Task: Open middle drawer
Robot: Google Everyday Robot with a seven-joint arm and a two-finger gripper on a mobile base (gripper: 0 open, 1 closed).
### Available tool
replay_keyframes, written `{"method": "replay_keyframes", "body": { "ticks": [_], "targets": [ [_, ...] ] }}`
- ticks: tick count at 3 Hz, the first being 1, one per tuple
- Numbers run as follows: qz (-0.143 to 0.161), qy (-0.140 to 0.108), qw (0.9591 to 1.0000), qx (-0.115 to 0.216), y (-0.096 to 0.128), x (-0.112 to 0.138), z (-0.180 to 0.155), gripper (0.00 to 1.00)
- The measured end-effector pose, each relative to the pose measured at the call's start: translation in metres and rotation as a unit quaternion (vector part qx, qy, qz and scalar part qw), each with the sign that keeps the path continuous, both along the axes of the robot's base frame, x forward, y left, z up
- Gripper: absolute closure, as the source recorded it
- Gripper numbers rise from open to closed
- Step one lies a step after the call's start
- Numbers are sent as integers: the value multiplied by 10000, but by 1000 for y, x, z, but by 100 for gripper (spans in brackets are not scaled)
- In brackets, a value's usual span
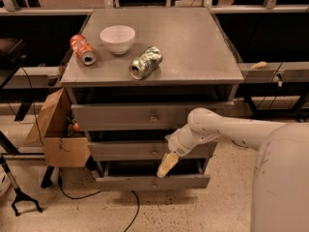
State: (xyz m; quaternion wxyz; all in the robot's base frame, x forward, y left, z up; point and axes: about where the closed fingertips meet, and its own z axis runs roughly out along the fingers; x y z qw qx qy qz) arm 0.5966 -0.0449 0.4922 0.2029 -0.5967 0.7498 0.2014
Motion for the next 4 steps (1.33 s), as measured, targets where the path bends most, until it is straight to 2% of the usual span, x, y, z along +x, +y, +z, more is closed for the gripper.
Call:
{"method": "replay_keyframes", "body": {
  "ticks": [1,2,3,4],
  "targets": [
    [-45,-64,10000,13,4,24,-16,0],
    [-115,-97,9998,-121,3,40,-34,0],
    [-192,-79,9995,-229,-3,48,-54,0],
    [-232,-87,9994,-259,-9,52,-70,19]
  ]
}}
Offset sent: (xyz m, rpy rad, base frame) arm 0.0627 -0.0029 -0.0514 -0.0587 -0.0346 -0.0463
